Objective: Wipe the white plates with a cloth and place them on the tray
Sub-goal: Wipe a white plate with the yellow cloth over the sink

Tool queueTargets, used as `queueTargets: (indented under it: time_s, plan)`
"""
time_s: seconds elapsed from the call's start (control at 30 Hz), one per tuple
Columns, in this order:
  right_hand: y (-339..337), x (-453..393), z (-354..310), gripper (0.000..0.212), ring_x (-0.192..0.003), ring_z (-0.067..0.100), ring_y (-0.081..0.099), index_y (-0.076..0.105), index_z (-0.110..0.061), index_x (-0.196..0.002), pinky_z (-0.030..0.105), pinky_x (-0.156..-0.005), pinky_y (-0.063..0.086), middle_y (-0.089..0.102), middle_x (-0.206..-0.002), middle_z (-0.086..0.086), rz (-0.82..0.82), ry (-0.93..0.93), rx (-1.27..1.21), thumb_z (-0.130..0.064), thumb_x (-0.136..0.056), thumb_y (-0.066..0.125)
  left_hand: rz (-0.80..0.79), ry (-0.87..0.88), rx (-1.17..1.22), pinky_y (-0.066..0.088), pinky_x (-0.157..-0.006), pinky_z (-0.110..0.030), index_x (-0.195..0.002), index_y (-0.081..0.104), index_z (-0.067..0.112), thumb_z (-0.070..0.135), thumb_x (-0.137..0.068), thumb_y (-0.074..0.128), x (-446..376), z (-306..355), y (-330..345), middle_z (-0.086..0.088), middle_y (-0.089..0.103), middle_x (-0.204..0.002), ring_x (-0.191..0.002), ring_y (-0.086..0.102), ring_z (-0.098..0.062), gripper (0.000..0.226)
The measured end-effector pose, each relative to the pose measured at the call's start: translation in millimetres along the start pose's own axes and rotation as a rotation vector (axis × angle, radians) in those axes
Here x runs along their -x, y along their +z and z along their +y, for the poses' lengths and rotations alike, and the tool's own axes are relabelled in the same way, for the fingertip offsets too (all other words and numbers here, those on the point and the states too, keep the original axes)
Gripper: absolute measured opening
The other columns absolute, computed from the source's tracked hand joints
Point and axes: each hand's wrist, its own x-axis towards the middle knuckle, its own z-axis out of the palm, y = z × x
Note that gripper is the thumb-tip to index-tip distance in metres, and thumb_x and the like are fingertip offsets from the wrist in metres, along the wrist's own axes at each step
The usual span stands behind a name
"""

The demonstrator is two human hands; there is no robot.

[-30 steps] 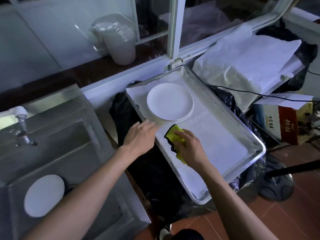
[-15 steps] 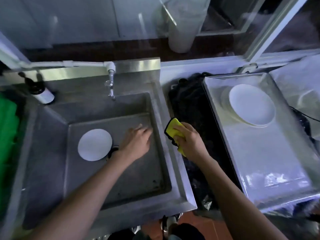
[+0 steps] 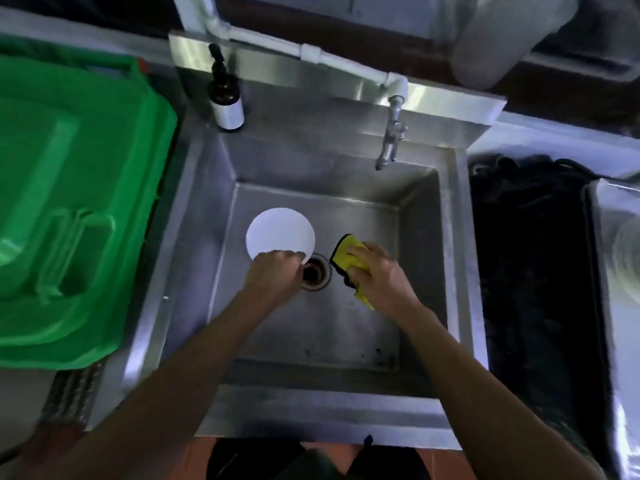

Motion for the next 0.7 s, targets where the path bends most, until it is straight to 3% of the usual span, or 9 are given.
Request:
queueTargets:
  time_s: [0.17,0.33,0.47,0.6,0.7]
  plan:
    - [30,-31,-9,0.033,-0.091,0.02,0.06,0.059,-0.04,-0.118,0.029,-0.06,0.056,0.052,-0.128,-0.006,-0.068,0.014,-0.023,-0.018,-0.093,0.058,-0.052,-0.075,-0.018,0.057,-0.077,-0.039,-0.117,0.07,0.018,0.019,-0.096,0.051,-4,-43,28,-0.006,0.075,-0.106,-0.097,0.071,-0.032,0.028]
    - [62,-68,2,0.037,-0.106,0.027,0.061,0.061,-0.025,-0.129,0.042,-0.084,0.056,0.052,-0.134,0.001,-0.105,0.037,-0.024,-0.018,-0.092,0.061,-0.099,-0.171,0.119,0.053,-0.092,-0.042,-0.131,0.063,0.022,0.025,-0.1,0.049,-21,-69,64,-0.002,0.069,-0.127,-0.115,0.063,-0.029,0.034]
    - [89,-97,16,0.039,-0.112,0.03,0.059,0.061,-0.02,-0.131,0.044,-0.087,0.056,0.052,-0.138,0.005,-0.136,-0.011,-0.047,-0.013,-0.093,0.062,-0.132,-0.346,0.289,0.047,-0.106,-0.044,-0.146,0.051,0.025,0.03,-0.102,0.05,-34,-90,92,0.002,0.058,-0.145,-0.133,0.053,-0.025,0.044]
    - [109,-126,31,0.042,-0.12,0.034,0.054,0.059,-0.017,-0.135,0.046,-0.094,0.052,0.05,-0.143,0.007,-0.113,-0.055,-0.042,-0.011,-0.093,0.062,-0.068,-0.663,0.598,0.051,-0.102,-0.04,-0.145,0.054,0.026,0.028,-0.099,0.055,-46,-109,114,0.003,0.067,-0.131,-0.124,0.06,-0.024,0.047]
    - [122,-146,41,0.046,-0.124,0.036,0.051,0.055,-0.019,-0.14,0.048,-0.097,0.049,0.046,-0.148,0.006,-0.099,-0.053,-0.025,-0.014,-0.095,0.06,-0.006,-0.811,0.771,0.051,-0.087,-0.032,-0.132,0.063,0.022,0.023,-0.094,0.056,-59,-122,132,-0.001,0.07,-0.124,-0.116,0.063,-0.023,0.039]
